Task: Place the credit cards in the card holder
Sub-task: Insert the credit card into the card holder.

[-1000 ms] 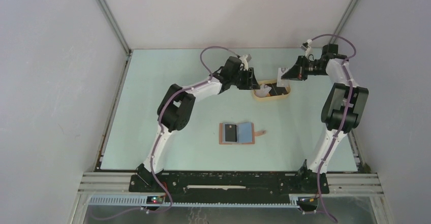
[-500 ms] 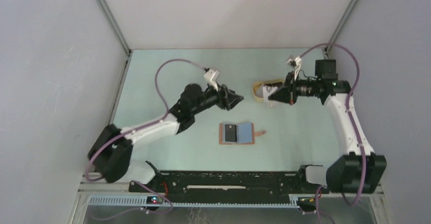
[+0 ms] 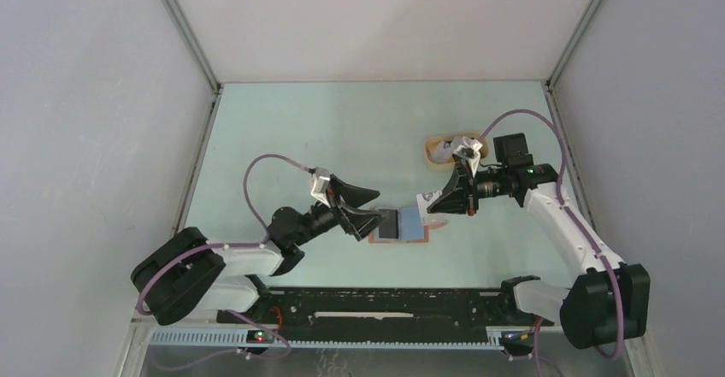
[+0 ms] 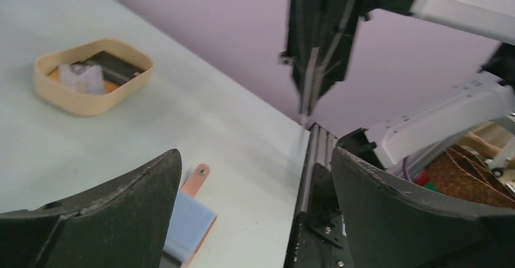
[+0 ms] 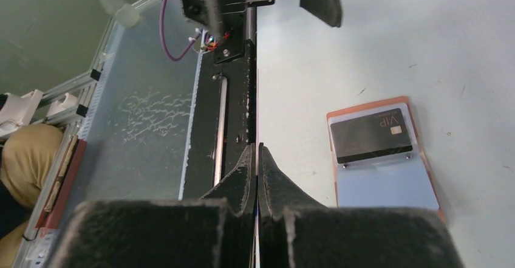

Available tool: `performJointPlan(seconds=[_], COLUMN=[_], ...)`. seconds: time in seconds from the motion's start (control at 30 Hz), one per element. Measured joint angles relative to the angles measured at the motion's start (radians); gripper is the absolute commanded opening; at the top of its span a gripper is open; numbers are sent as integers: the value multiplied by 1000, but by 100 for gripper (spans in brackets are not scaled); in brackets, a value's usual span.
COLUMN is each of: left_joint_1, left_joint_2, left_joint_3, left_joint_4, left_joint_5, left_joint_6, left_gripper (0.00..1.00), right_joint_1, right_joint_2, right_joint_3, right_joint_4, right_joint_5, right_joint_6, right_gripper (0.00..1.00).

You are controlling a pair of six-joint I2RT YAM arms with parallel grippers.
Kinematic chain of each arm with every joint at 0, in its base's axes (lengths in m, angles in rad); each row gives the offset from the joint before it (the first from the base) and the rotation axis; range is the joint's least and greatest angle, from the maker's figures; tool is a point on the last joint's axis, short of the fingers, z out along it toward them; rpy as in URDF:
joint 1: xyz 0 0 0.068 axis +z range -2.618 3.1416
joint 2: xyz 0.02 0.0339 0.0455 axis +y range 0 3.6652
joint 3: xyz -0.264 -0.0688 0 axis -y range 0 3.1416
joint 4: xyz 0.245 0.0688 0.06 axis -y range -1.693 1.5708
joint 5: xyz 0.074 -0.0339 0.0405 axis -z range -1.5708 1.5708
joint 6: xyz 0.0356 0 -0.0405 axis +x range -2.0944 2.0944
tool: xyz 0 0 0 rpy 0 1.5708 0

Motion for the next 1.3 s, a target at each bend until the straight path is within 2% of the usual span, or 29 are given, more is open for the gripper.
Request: performJointPlan(seconds=[0.27, 0.47, 0.6, 0.7, 0.77, 0.8, 0.83, 0.87, 0.93, 0.97, 1.07, 1.1, 1.2, 1.3], left_joint_1=[-52, -78, -101, -116, -120, -121, -121, -121, -121, -120, -111, -102, -61, -36], left_joint_2=[92, 227, 283, 316, 331, 339, 347, 355, 372, 378, 381, 379, 357, 296], left_joint_3=[10, 87, 145, 186, 203, 211, 221, 230, 246, 248, 238, 226, 165, 115], left_joint_4=[131, 143, 151, 156, 158, 157, 158, 158, 167, 169, 169, 172, 152, 47], left_joint_5=[16, -18, -35, -41, -40, -38, -33, -28, -13, -11, -8, -5, 5, 11], left_joint_6=[-42, -80, -97, -110, -122, -127, -134, -145, -152, -154, -169, -181, -228, -242], left_gripper=[81, 70, 59, 39, 20, 4, 1, 0, 0, 0, 0, 0, 0, 0], right_joint_1=[56, 91, 104, 108, 111, 113, 115, 117, 114, 114, 120, 122, 122, 123], right_joint_2=[157, 190, 207, 221, 227, 229, 230, 232, 235, 235, 237, 236, 208, 122], right_joint_3=[0, 1, 3, 9, 12, 13, 14, 16, 18, 20, 57, 80, 103, 57], right_joint_4=[105, 111, 117, 117, 117, 117, 117, 117, 114, 108, 43, 10, -40, -47], right_joint_5=[-5, -13, -21, -23, -23, -24, -24, -24, -20, -15, 41, 91, 240, 369], right_joint_6=[91, 105, 111, 111, 111, 111, 111, 110, 109, 109, 53, 12, -72, -141], right_gripper=[0, 0, 0, 0, 0, 0, 0, 7, 46, 62, 95, 99, 99, 100])
